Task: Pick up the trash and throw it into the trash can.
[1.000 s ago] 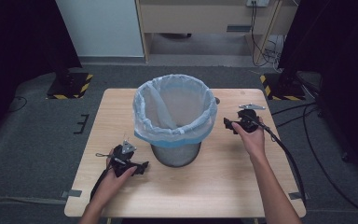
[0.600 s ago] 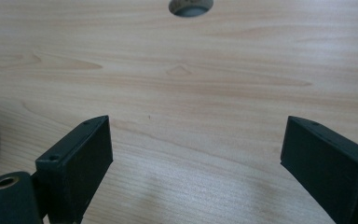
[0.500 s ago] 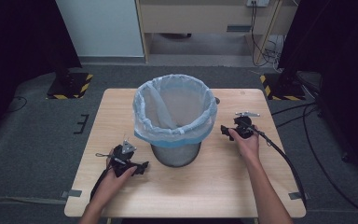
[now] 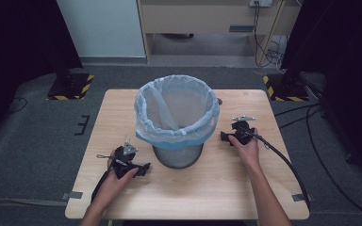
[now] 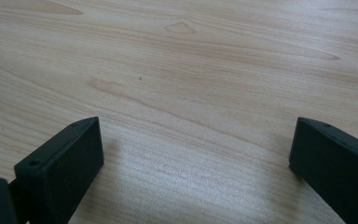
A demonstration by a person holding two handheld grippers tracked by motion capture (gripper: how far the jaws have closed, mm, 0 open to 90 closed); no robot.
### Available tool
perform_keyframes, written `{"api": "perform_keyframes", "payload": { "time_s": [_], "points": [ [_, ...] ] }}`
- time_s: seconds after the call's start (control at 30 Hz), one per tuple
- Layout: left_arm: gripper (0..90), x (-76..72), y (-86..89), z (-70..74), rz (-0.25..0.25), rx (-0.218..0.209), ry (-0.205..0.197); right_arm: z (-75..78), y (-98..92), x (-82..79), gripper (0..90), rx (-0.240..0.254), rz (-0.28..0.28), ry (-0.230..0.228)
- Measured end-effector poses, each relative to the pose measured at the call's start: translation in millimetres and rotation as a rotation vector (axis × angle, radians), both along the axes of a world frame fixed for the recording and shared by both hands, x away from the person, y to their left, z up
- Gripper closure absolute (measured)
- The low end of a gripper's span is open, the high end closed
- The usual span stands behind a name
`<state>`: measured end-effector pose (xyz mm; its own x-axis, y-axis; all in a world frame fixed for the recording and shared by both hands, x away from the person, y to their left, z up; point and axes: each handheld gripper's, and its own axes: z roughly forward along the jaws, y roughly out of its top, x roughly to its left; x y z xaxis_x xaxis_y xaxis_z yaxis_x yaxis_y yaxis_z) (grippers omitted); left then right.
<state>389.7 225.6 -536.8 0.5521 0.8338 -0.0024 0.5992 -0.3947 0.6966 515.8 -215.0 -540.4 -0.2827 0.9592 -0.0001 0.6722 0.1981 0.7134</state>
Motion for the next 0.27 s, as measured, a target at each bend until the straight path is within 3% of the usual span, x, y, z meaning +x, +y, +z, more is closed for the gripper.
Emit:
{"api": "perform_keyframes", "payload": {
  "time_s": [0.27],
  "points": [
    [0.0, 0.0, 0.0, 0.0, 0.000, 0.000, 0.000, -0.3, -1.1, -0.3, 0.3, 0.000, 0.000, 0.009]
  ]
}}
